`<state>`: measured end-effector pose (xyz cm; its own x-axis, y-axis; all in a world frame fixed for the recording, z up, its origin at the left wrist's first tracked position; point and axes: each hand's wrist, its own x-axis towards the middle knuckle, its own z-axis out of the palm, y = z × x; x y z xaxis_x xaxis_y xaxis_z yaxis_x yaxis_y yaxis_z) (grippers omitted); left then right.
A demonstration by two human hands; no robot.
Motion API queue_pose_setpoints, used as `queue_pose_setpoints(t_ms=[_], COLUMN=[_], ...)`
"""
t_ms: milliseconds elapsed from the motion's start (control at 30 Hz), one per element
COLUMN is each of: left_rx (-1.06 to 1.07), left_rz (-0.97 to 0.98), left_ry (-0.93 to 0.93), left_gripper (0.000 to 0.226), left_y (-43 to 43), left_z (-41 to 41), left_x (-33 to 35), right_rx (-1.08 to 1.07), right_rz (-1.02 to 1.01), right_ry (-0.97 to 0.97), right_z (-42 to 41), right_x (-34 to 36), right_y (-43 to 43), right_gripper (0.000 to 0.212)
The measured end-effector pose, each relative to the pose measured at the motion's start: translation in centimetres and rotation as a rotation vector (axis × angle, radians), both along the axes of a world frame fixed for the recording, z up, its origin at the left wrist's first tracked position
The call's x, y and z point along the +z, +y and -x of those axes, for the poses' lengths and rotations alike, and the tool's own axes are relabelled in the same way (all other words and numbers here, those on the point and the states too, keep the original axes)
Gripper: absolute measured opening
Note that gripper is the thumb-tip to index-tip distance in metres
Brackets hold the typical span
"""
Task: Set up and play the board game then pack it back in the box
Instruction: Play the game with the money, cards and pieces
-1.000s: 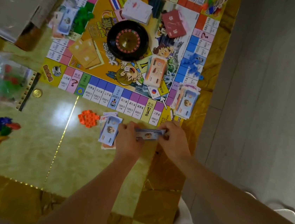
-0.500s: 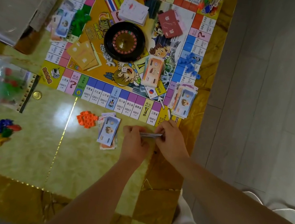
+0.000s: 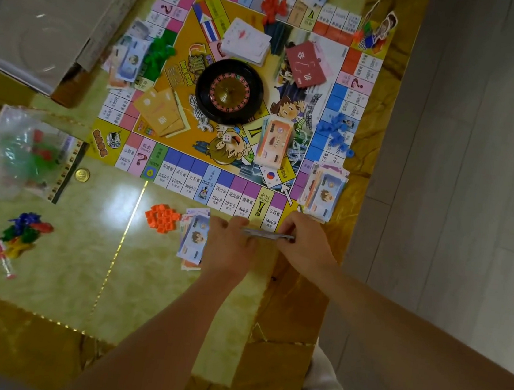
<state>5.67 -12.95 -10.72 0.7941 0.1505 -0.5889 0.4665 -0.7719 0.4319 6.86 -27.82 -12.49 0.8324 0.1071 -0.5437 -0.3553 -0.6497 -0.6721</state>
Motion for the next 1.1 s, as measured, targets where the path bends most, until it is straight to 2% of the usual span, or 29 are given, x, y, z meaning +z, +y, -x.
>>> queue_pose_setpoints(t_ms=[100,200,267,367,467,567,767,900,1033,1100], left_rx=[-0.050,-0.138,0.004,0.298,0.331,0.382,0.222,0.194,0.201,0.205], left_rz=[0.006,0.042,0.127,0.334,0.437,0.452,0.121,0.132,0.152,0.151], left_ry=[-0.163,-0.064,-0.018,-0.032,0.064,0.091,0.043,0.107,0.124,0.120], left_gripper=[0.030,0.022,0.023,0.038,0.018,0.008,0.026,0.030,0.015,0.017], left_y=[0.5,0.4,0.3,-0.1,-0.6,-0.5,1.0,1.5,1.7,1.8], left_z=[-1.5,-3.2,-4.3,-5.3,-6.2,-7.3,-9.7,-10.8,-11.5,-11.7], left_x=[0.9,1.1,1.0,1.0,0.9,0.7,-0.2,-1.2,-2.1,-2.5], right_rx=[0.032,0.022,-0.138,-0.390,-0.424,-0.393,-0.305,-0.199,-0.150,-0.144], right_rz=[-0.037,-0.061,-0.140,-0.330,-0.396,-0.326,-0.113,0.051,0.195,0.225], right_ry=[0.025,0.044,0.106,0.352,0.449,0.385,0.186,0.094,0.038,0.040], right_z=[-2.0,-4.4,-5.8,-7.2,-8.1,-9.5,-14.3,-16.8,-17.5,-17.3], right_x=[1.2,2.3,2.6,2.8,2.8,2.7,2.1,1.0,-0.1,-0.3], right_y=[-0.2,-0.5,-0.6,-0.5,0.0,0.0,-0.4,0.5,1.2,1.6], right_gripper=[0.015,0.016,0.020,0.025,0.019,0.015,0.023,0.032,0.046,0.051])
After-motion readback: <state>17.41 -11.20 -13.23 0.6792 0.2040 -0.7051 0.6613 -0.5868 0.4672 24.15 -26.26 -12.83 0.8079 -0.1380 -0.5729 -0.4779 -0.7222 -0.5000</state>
